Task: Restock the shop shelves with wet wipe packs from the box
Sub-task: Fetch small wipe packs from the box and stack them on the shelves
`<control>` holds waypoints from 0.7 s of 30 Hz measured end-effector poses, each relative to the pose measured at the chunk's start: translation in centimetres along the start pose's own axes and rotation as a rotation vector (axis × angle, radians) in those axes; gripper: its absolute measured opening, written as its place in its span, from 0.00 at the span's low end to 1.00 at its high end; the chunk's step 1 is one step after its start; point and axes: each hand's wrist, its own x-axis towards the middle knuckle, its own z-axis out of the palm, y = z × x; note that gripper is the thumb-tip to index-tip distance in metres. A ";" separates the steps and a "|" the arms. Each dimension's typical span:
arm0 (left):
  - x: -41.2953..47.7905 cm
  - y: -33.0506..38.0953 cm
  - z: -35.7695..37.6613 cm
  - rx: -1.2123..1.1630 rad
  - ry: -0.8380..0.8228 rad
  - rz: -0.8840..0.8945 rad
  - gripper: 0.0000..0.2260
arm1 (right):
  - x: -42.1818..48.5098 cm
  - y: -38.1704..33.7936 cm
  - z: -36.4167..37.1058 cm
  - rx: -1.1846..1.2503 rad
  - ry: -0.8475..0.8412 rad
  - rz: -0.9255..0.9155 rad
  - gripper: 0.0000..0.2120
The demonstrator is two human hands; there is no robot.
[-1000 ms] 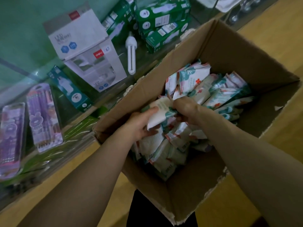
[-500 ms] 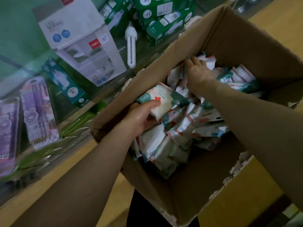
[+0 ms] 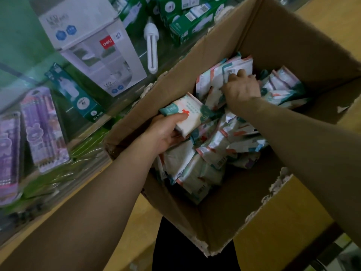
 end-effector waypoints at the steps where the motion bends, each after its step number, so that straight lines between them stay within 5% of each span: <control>1: -0.1 0.0 0.0 -0.005 0.006 -0.011 0.13 | -0.5 -0.2 0.0 0.035 0.017 -0.014 0.17; 10: -5.0 1.5 0.8 0.052 0.044 -0.088 0.09 | -6.6 1.1 -4.5 0.527 0.221 -0.064 0.11; 17: -12.1 6.1 4.3 0.232 -0.006 0.082 0.12 | -13.2 5.8 -10.9 0.667 0.269 0.103 0.14; 21: -16.4 8.7 7.1 0.349 -0.041 0.251 0.10 | -16.8 8.9 -13.8 0.793 0.312 0.261 0.06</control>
